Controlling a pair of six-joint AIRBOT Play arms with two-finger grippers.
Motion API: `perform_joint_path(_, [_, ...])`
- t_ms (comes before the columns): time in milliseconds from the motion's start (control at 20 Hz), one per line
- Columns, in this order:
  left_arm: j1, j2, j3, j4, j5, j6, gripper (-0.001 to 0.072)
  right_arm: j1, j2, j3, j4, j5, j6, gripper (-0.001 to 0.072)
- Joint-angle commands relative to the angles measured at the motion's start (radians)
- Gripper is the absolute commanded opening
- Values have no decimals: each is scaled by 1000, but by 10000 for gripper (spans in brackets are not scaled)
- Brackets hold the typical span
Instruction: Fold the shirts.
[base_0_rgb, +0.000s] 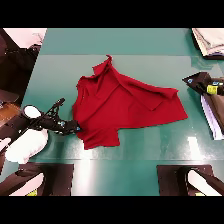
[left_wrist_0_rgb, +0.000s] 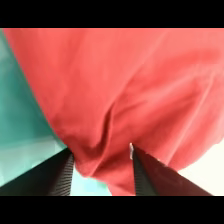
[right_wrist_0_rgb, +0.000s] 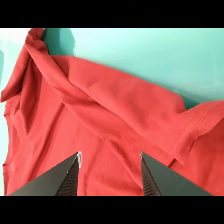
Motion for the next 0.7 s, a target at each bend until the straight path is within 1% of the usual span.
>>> perform_joint_path(0, [-2,-1,-1,9,-16,-2,411,1,11,0,0,-14,1,434])
perform_joint_path(150, [-2,-17,-1,5,2,-2,410,1,12,0,0,-14,1,434])
perform_joint_path(200, [-2,-27,-1,5,8,-2,388,1,12,0,0,-14,1,434])
perform_joint_path(250, [-2,-33,-1,5,21,-2,122,1,12,0,0,-10,1,434])
perform_joint_path(300, [-2,-33,0,2,36,2,29,1,12,0,0,-5,1,433])
perform_joint_path(400, [2,-32,43,7,32,2,27,-13,12,0,-9,26,0,428])
perform_joint_path(450, [2,-32,91,13,13,7,27,-35,12,0,-27,68,0,428])
perform_joint_path(500, [2,-32,156,42,-3,6,27,-61,12,-1,-65,113,0,428])
perform_joint_path(650, [2,-32,361,170,-23,5,27,-148,12,-21,-251,240,-7,428])
